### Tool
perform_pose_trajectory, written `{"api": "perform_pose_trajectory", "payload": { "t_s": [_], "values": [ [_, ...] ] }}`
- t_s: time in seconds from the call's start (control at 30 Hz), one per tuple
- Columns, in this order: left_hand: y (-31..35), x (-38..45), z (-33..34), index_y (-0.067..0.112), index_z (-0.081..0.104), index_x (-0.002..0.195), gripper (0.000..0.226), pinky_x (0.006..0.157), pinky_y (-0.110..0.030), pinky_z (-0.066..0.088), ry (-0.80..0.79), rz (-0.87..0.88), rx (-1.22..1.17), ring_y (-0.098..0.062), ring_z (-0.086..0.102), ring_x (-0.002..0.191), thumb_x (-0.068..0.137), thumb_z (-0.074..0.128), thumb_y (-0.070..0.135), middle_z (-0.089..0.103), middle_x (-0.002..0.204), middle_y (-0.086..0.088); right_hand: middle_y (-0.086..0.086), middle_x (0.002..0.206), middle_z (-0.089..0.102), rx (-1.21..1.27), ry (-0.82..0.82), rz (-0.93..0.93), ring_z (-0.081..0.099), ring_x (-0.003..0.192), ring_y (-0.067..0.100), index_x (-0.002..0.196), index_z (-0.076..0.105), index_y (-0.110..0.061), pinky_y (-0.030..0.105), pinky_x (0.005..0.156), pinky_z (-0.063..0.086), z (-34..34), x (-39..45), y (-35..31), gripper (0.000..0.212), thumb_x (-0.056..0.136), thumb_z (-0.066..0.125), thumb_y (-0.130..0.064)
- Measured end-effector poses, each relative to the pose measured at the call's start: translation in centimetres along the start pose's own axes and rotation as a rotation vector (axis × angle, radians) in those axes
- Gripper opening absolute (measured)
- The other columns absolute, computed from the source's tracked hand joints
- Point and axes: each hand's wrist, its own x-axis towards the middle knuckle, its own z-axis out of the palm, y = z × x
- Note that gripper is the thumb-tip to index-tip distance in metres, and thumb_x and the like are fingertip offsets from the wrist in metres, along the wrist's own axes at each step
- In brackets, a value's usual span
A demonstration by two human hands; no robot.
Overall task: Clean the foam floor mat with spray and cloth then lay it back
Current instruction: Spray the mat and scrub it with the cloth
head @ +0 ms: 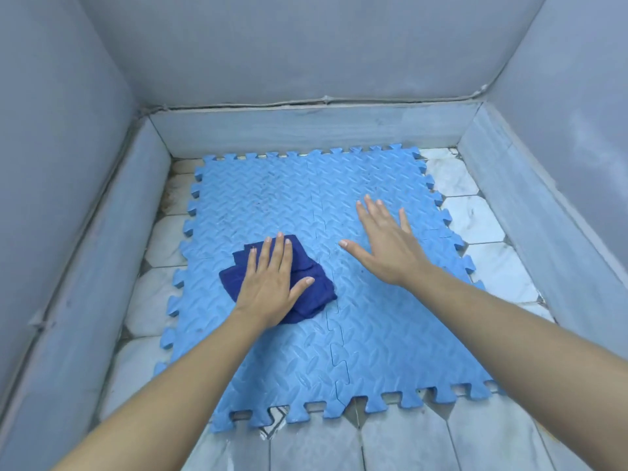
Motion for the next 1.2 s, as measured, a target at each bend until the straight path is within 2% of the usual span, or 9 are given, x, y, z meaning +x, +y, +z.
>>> {"api": "perform_pose_trajectory", "payload": {
  "t_s": [0.13, 0.27, 0.47, 0.7, 0.77, 0.9, 1.0, 1.1, 1.2],
  "values": [
    [0.3, 1.0, 1.3, 0.009, -0.005, 0.152, 0.097, 0.120, -0.043, -0.002, -0.018, 0.016, -0.066, -0.024, -0.008, 0.149, 0.077, -0.010, 0.070, -0.012, 0.161, -0.009, -0.001, 0.166, 0.003, -0.018, -0.043, 0.047, -0.001, 0.153, 0.023, 0.158, 0.009, -0.021, 0.052, 0.121, -0.004, 3.0, 2.3, 2.1, 0.076, 0.097, 0.027, -0.063],
    [1.3, 1.3, 3.6, 0.012, -0.008, 0.153, 0.098, 0.119, -0.041, -0.008, -0.046, -0.089, -0.203, -0.022, -0.014, 0.148, 0.077, -0.009, 0.076, -0.017, 0.160, -0.005, -0.003, 0.166, 0.007, -0.061, -0.093, 0.086, 0.001, 0.153, 0.025, 0.157, 0.014, -0.026, 0.056, 0.120, -0.003, 5.5, 4.8, 4.2, 0.068, 0.099, 0.023, -0.061],
    [-1.3, 4.7, 4.6, 0.020, -0.005, 0.154, 0.086, 0.120, -0.038, -0.007, 0.027, -0.152, -0.212, -0.015, -0.013, 0.148, 0.086, 0.006, 0.071, -0.012, 0.161, 0.004, -0.003, 0.165, 0.013, -0.087, 0.014, 0.075, 0.005, 0.153, 0.023, 0.156, 0.016, -0.031, 0.055, 0.120, -0.002, 8.6, 5.0, 6.0, 0.067, 0.097, 0.012, -0.062],
    [-9.8, 15.3, 3.4, 0.015, 0.002, 0.154, 0.086, 0.120, -0.045, -0.003, 0.085, -0.556, -0.188, -0.022, -0.005, 0.149, 0.090, 0.018, 0.070, -0.003, 0.163, -0.004, -0.001, 0.164, 0.017, -0.080, 0.033, 0.077, 0.007, 0.153, 0.023, 0.156, 0.020, -0.029, 0.053, 0.121, -0.001, 8.6, 5.2, 5.3, 0.066, 0.098, 0.015, -0.059],
    [-7.1, 15.2, 3.4, 0.016, -0.001, 0.154, 0.092, 0.119, -0.044, -0.007, 0.048, -0.453, -0.205, -0.023, -0.010, 0.148, 0.087, 0.018, 0.075, -0.008, 0.162, -0.002, -0.002, 0.165, 0.016, -0.099, 0.011, 0.077, 0.006, 0.153, 0.022, 0.156, 0.019, -0.029, 0.052, 0.121, -0.001, 8.4, 5.5, 5.5, 0.066, 0.098, 0.015, -0.059],
    [0.0, 10.9, 4.1, 0.021, 0.001, 0.155, 0.088, 0.120, -0.042, -0.006, 0.004, 0.047, -0.198, -0.019, -0.015, 0.148, 0.087, 0.023, 0.073, -0.010, 0.162, 0.004, 0.000, 0.163, 0.021, -0.116, 0.015, 0.081, 0.012, 0.152, 0.025, 0.156, 0.023, -0.028, 0.054, 0.121, 0.005, 8.5, 4.8, 5.5, 0.066, 0.097, 0.017, -0.058],
    [-1.1, 13.1, 4.0, 0.026, 0.007, 0.154, 0.076, 0.120, -0.039, -0.002, 0.017, 0.214, -0.141, -0.015, -0.006, 0.149, 0.092, 0.025, 0.066, -0.001, 0.162, 0.008, 0.000, 0.163, 0.022, -0.097, 0.036, 0.085, 0.013, 0.152, 0.024, 0.155, 0.024, -0.029, 0.053, 0.120, 0.005, 8.6, 5.2, 5.3, 0.066, 0.097, 0.018, -0.058],
    [-4.9, 18.8, 2.8, 0.028, 0.010, 0.154, 0.072, 0.120, -0.039, 0.000, 0.044, 0.064, -0.145, -0.015, 0.000, 0.149, 0.094, 0.027, 0.064, 0.002, 0.162, 0.007, -0.002, 0.163, 0.019, -0.067, 0.034, 0.069, 0.010, 0.152, 0.021, 0.156, 0.022, -0.031, 0.051, 0.121, 0.002, 8.4, 5.5, 5.6, 0.066, 0.096, 0.019, -0.058],
    [-11.6, 22.2, 1.9, 0.024, 0.010, 0.154, 0.074, 0.120, -0.043, 0.003, 0.068, -0.255, -0.145, -0.020, 0.002, 0.149, 0.094, 0.024, 0.065, 0.003, 0.162, 0.002, -0.005, 0.164, 0.017, -0.029, 0.047, 0.048, 0.007, 0.153, 0.018, 0.155, 0.022, -0.033, 0.049, 0.122, -0.001, 8.5, 5.2, 5.7, 0.065, 0.096, 0.021, -0.059]
  ]
}}
